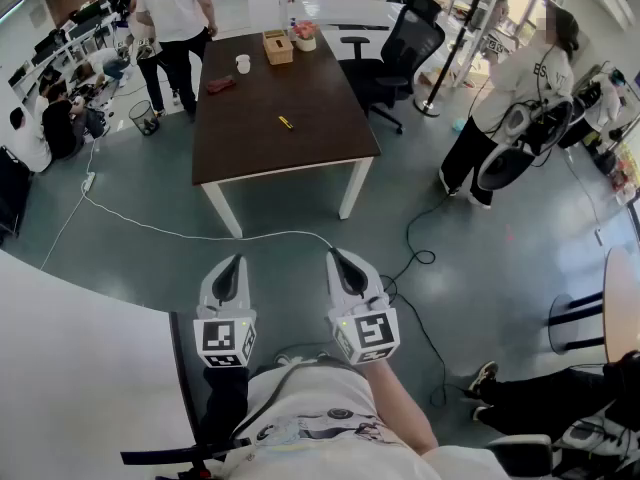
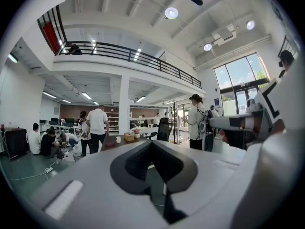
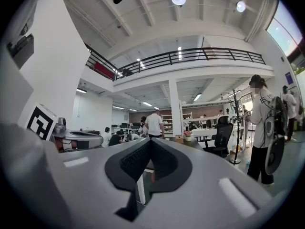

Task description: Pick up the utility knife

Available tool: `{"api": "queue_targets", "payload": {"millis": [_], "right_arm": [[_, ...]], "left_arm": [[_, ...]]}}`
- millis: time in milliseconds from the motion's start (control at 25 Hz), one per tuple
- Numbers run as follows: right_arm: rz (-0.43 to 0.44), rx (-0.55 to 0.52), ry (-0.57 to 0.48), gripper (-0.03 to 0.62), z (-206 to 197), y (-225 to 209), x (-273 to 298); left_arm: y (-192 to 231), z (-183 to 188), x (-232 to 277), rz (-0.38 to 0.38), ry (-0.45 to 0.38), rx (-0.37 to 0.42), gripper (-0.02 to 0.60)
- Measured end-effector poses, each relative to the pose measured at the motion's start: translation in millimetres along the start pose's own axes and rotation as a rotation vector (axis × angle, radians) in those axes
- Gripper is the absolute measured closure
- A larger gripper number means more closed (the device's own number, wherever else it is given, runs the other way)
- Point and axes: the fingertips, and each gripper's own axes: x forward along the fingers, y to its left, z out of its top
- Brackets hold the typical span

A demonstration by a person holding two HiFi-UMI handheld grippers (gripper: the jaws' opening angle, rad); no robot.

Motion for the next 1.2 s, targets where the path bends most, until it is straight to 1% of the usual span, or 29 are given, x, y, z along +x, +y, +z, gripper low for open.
{"api": "queue_targets", "payload": {"millis": [400,640,840,960,1200], "right_arm": [[-0.005,0.006,0.009,0.596,-5.1,-13.3,-3.4],[0.015,0.039,-0.015,0.594,-5.9,-21.5,-4.4],[0.015,0.016,-0.022,0.594,4.1,-38.4,-3.9],[0.018,0.012,-0.020,0.592,3.8,-50.9,-5.5],[0.040,0.016,0.026,0.592,-10.6,-65.2,-0.3]], "left_arm": [[-12.3,-1.4,8.6,-0.006,0.008,0.009,0.583],[-19.8,-2.3,13.0,-0.007,0.011,0.010,0.583],[-23.9,3.5,19.1,0.007,0.011,0.014,0.583],[-30.7,-0.9,22.9,0.008,0.020,0.013,0.583],[-35.7,-17.7,26.8,0.025,0.060,-0.009,0.583]]}}
